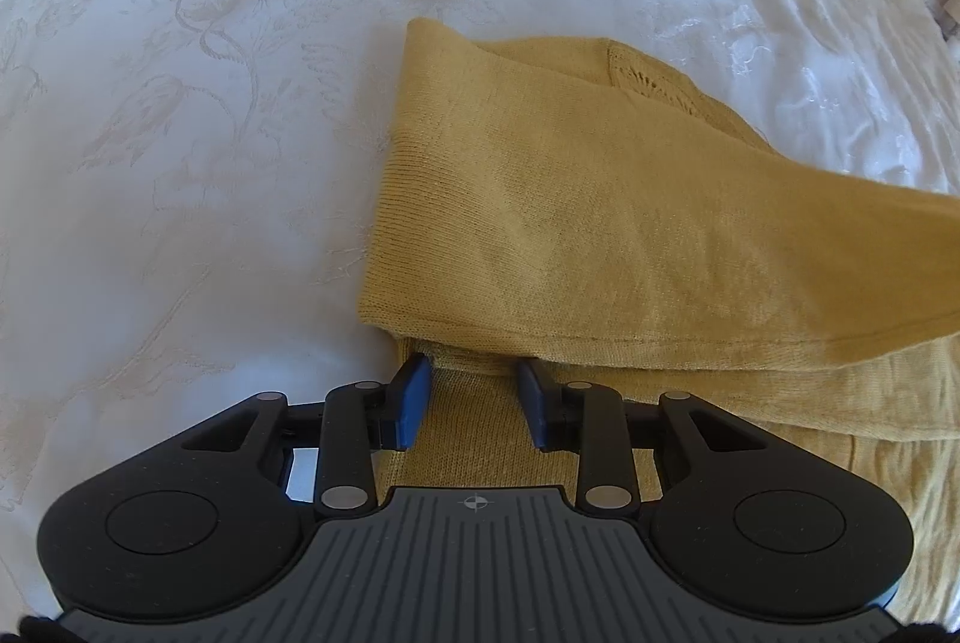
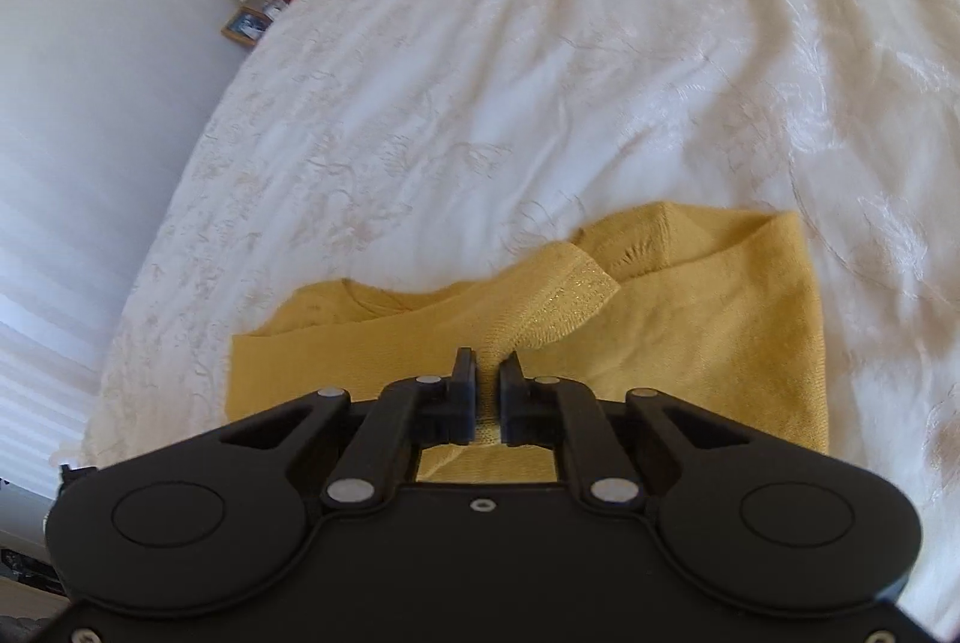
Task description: Fold small clothes
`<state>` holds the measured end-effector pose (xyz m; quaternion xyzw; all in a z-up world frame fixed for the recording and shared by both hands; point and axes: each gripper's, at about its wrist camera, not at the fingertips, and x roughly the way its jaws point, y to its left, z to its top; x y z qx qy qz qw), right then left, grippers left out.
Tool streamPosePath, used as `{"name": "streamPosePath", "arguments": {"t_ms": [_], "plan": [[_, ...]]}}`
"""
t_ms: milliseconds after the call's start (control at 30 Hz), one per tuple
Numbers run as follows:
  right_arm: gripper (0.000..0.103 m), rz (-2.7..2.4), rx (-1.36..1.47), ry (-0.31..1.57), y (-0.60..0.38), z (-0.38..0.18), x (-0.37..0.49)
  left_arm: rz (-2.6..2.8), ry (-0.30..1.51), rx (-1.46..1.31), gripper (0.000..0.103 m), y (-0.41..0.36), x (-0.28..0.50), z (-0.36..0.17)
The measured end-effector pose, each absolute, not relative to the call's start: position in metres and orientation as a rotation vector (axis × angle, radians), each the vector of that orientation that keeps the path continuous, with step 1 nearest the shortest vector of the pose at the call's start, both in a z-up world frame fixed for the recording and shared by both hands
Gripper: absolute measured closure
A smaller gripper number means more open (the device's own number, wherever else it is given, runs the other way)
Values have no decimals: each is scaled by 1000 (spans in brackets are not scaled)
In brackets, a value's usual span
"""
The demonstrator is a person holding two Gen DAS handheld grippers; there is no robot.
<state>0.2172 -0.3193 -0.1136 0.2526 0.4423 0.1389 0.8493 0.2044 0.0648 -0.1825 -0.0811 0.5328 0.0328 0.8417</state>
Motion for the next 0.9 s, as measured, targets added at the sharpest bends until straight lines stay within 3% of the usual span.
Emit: {"name": "streamPosePath", "arguments": {"t_ms": [100,300,567,633,700,900], "plan": [[89,242,533,887,-332,-97,202,70,1122,-175,71,65,204,-183],[88,109,427,1057,-354,-144,212,60,1125,-150,71,63,204,-182],[79,105,323,1112,-341,-161,217,32,1160,-84,71,65,190,-165],[68,84,298,1128,-342,-164,213,26,1139,-48,71,63,183,-154],[49,55,281,1135,-344,-165,209,7,1107,-18,71,61,177,-141],[44,-6,260,1063,-350,-149,200,-37,1044,9,71,49,192,-123]]}}
